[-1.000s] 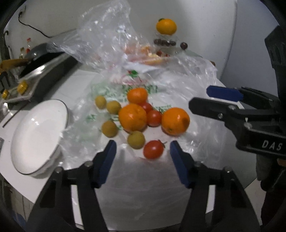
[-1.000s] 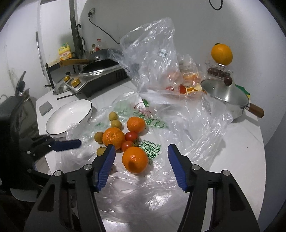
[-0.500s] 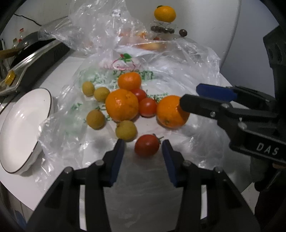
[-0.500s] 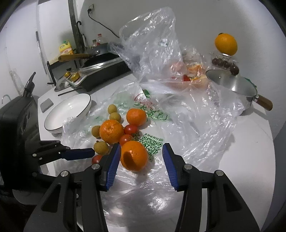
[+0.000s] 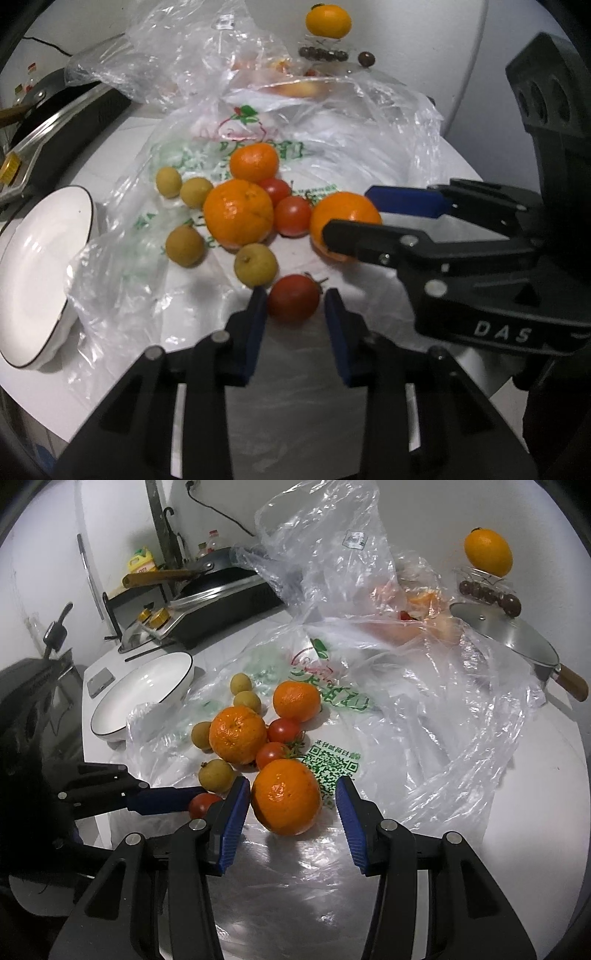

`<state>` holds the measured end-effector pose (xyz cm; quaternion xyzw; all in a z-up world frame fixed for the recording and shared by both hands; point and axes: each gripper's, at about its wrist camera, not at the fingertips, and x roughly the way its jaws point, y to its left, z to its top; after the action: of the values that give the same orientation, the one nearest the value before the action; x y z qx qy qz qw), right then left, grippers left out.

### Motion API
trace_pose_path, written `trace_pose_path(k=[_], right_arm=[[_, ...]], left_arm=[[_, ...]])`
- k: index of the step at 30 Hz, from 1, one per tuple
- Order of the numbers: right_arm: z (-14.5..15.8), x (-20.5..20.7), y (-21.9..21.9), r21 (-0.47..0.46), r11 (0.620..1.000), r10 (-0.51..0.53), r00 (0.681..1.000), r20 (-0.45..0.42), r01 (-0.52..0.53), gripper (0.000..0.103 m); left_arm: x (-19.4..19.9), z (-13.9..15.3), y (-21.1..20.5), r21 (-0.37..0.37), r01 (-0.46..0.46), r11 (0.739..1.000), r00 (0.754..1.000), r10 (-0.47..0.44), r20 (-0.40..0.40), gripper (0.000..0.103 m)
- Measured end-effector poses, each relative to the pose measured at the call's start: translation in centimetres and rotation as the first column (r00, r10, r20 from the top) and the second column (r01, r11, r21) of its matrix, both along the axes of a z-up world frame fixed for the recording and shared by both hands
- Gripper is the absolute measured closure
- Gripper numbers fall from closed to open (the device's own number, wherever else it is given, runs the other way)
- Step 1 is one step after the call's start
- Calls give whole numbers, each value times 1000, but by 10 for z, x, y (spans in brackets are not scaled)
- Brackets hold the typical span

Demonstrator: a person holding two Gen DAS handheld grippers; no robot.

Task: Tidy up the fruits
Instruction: 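Grasp the red cherry tomato with the left gripper while the right gripper grasps a mandarin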

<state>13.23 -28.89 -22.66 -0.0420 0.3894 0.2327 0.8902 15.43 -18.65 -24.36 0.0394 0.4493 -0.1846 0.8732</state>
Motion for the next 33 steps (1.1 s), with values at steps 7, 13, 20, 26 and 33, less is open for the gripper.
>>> trace_pose_path(k=[7, 13, 20, 26, 33], right_arm=[[-4, -1, 6, -5, 1000, 18, 1000, -17, -18, 56], [-1, -2, 5, -4, 1000, 1, 1000, -6, -1, 59], [11, -7, 1, 8, 1000, -19, 1000, 23, 19, 60], [20, -11, -1, 13, 999, -40, 998, 52, 39, 88], [15, -9, -5, 18, 998, -65, 998, 18, 65, 87]], left_arm=[[-3, 2, -1, 6, 13, 1000, 999, -13, 35, 70], [-7, 8, 2, -13, 32, 999, 997, -31, 69, 70], [-8, 9, 7, -44, 36, 998, 996, -32, 83, 70], [-10, 9, 13, -59, 31, 998, 996, -26, 80, 71], [-10, 6, 10, -58, 54, 997, 996, -49, 80, 72]])
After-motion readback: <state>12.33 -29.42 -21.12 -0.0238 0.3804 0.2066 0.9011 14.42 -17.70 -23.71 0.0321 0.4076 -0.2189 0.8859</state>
